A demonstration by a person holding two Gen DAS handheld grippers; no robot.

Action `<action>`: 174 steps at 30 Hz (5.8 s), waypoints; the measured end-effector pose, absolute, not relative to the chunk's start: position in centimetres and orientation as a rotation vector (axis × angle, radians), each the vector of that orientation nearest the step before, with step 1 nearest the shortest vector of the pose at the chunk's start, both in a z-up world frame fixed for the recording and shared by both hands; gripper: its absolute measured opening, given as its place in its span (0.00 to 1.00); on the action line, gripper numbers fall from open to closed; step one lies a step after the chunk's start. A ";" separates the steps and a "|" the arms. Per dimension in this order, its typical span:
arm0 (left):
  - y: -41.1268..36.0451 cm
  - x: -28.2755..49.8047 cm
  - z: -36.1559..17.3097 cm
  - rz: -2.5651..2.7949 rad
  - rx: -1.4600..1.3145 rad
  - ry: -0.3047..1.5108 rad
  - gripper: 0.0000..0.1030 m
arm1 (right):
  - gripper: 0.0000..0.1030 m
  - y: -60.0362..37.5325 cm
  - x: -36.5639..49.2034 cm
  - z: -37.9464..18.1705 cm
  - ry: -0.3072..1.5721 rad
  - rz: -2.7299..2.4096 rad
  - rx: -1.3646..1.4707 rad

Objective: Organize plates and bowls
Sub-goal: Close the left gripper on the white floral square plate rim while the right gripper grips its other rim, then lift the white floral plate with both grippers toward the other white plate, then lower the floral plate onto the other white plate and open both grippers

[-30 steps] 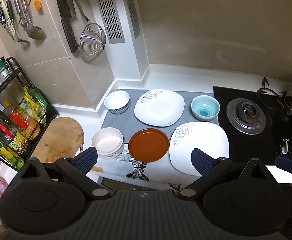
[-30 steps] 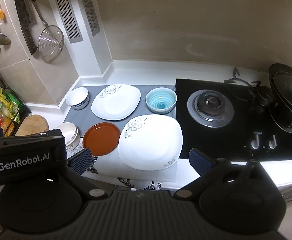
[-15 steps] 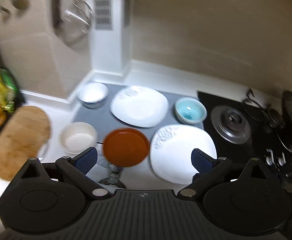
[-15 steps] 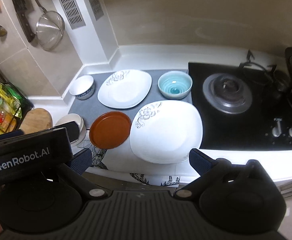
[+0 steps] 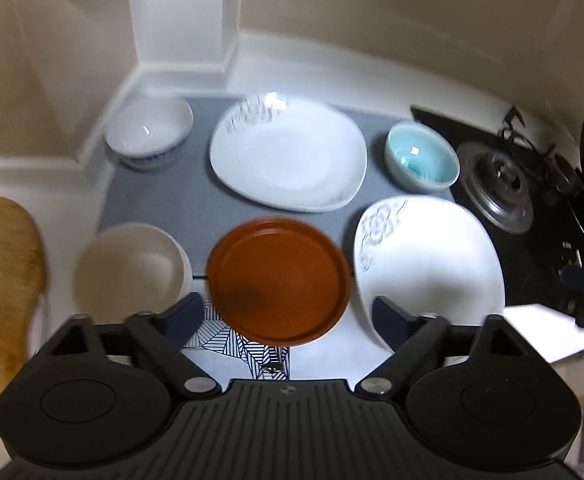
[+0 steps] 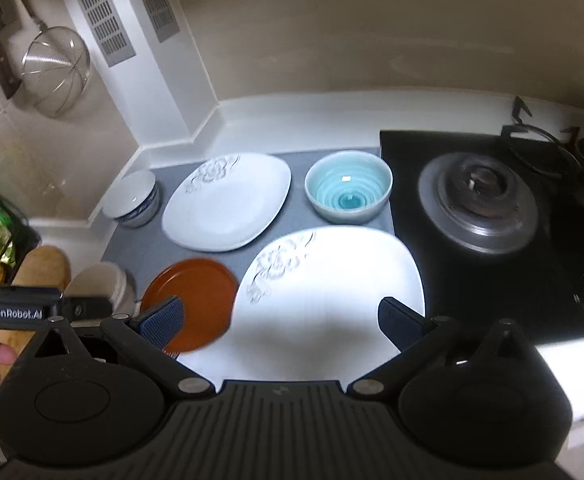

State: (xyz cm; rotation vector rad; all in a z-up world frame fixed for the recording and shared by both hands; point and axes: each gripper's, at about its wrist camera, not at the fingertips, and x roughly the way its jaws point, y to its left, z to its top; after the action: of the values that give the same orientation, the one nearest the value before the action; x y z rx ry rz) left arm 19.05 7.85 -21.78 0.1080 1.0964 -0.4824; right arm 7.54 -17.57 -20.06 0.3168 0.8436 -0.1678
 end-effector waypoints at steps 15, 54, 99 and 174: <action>0.8 29.0 -31.3 -0.795 -0.135 1.491 0.42 | 1.00 -26.8 5.9 -27.1 0.842 -0.316 0.916; -5.1 27.9 -35.7 -0.633 0.084 1.602 0.21 | 0.18 -30.6 8.0 -33.5 1.037 -0.193 0.822; -3.4 28.2 -33.3 -0.818 0.102 1.550 0.26 | 0.16 -28.3 2.6 -32.2 0.788 -0.228 1.089; 10.8 38.9 -30.6 -0.596 -0.208 1.420 0.16 | 0.12 -19.9 23.0 -34.0 0.807 -0.136 0.875</action>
State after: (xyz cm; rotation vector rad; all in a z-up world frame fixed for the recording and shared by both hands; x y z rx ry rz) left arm 38.86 10.75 -30.61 -0.2084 1.4203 -0.5962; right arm 23.01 -19.90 -34.03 0.8749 0.8067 -0.1356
